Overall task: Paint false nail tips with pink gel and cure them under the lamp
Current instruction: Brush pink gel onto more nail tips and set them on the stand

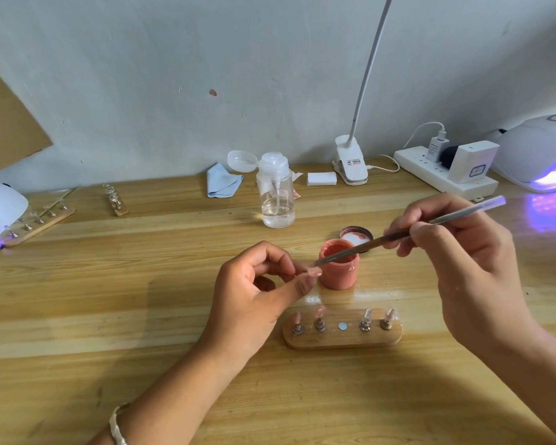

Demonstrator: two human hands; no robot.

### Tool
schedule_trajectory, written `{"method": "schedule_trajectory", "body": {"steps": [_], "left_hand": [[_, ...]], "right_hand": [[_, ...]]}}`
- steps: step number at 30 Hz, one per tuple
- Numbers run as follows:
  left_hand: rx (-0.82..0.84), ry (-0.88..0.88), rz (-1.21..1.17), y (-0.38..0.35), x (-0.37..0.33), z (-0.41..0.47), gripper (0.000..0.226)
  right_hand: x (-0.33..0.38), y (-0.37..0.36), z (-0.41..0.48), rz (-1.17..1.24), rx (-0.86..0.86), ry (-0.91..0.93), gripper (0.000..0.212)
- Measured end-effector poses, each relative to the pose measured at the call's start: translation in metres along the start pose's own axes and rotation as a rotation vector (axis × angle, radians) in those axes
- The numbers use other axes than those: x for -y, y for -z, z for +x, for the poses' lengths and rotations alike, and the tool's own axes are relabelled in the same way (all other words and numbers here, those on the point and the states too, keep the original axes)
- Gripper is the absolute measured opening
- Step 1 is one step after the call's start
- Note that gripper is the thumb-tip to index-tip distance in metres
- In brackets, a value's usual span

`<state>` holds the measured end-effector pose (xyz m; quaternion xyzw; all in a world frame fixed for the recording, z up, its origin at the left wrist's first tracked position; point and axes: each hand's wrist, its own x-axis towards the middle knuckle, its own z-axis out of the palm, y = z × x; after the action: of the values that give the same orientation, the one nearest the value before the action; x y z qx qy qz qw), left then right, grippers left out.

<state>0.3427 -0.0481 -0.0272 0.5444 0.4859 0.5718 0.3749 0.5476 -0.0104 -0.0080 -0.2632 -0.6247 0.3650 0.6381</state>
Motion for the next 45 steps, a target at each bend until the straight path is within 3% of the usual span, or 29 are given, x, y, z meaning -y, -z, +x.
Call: {"method": "schedule_trajectory", "body": {"steps": [7,10,19,26,33,40,45], "left_hand": [[-0.001,0.013,-0.011,-0.0003,-0.0026,-0.0005,0.026],[-0.003,0.026,-0.030,-0.0008,-0.0041,-0.0011,0.028],[0.004,0.018,-0.030,0.0002,-0.0023,-0.0009,0.024],[0.001,-0.019,-0.028,0.0025,0.0041,0.0011,0.025],[0.017,0.015,-0.052,0.0017,0.0004,-0.0003,0.029],[-0.012,0.010,-0.013,0.0016,0.0004,0.0008,0.025],[-0.007,0.003,-0.018,0.0026,0.0021,0.0013,0.024]], "right_hand": [[-0.0012,0.0031,0.0026,-0.011,-0.053,-0.026,0.004],[-0.0003,0.0035,0.0037,-0.011,-0.082,-0.024,0.012],[-0.0006,0.0001,-0.0011,0.022,0.055,0.050,0.010],[-0.0015,0.0053,0.0041,0.002,-0.076,0.040,0.015],[-0.0016,0.0005,-0.0027,0.016,0.082,0.092,0.010],[-0.0025,0.0037,0.0021,-0.015,-0.034,0.070,0.011],[-0.0020,0.0015,-0.0015,0.008,0.030,0.097,0.010]]}}
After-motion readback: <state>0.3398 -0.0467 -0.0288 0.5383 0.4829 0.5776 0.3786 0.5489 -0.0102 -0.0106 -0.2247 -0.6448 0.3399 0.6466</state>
